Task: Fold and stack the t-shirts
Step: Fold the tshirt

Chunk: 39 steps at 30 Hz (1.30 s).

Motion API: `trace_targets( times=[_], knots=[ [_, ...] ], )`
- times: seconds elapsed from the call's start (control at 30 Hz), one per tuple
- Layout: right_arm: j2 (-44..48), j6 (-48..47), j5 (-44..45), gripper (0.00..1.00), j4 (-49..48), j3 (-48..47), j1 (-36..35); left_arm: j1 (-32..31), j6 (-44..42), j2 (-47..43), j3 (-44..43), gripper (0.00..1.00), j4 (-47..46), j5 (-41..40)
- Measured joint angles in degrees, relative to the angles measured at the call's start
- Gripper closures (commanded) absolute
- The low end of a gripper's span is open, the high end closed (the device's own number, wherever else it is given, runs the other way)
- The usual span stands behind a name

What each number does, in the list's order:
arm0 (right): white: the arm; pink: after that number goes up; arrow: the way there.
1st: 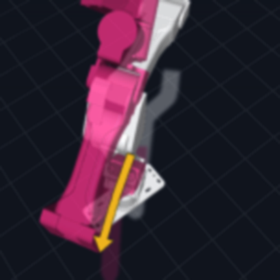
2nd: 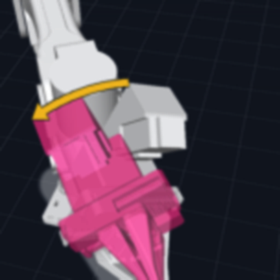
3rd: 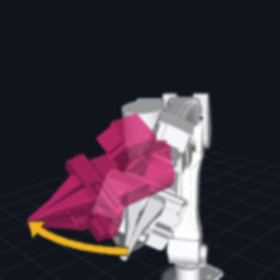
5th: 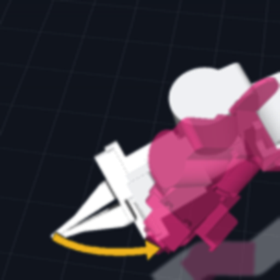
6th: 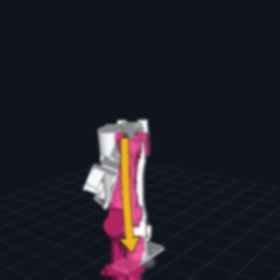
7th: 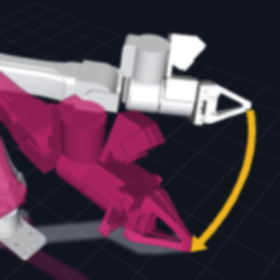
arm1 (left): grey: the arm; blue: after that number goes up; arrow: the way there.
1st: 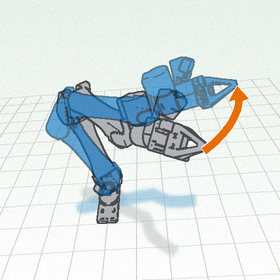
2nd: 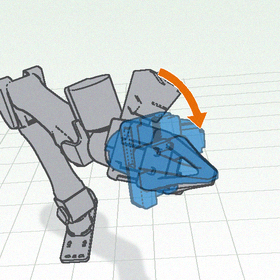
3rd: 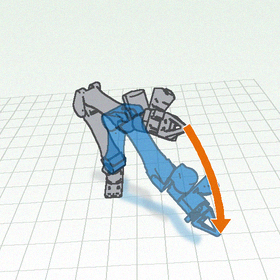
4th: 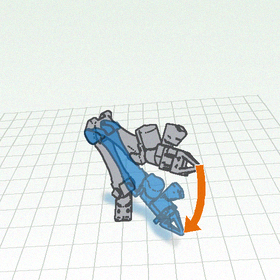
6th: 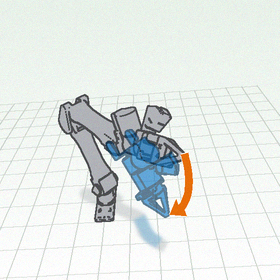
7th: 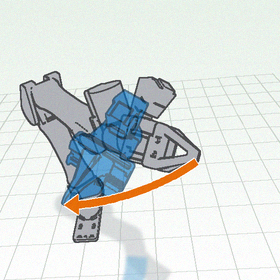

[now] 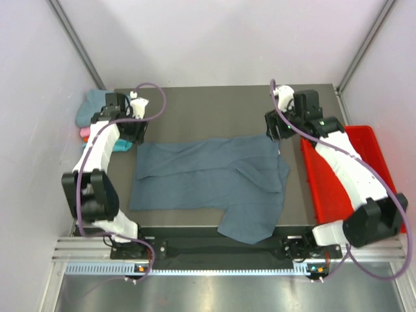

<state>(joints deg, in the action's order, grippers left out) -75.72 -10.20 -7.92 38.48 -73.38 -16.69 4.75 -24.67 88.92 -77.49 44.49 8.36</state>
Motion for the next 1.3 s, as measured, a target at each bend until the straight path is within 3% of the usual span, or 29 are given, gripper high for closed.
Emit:
trace_targets(
  times=[0.2,0.43,0.7,1.3],
  knots=[
    [-13.90,2.23,-3.06,0.38,-2.14,-8.63,2.21,0.15,2.91,15.26,-8.11,0.44,0.87,-1.18],
    [-28.85,3.85,-4.02,0.39,-1.66,-15.93,6.58,0.20,5.53,24.35,-14.78,0.44,5.16,-1.51],
    [-36.81,3.85,-2.99,0.40,0.66,-22.32,8.63,0.22,6.91,29.22,-22.51,0.44,6.16,-2.32],
    [-48.22,3.87,-3.15,0.42,5.77,-26.51,12.37,0.20,7.82,34.80,-23.02,0.46,7.23,-6.16]
  ],
)
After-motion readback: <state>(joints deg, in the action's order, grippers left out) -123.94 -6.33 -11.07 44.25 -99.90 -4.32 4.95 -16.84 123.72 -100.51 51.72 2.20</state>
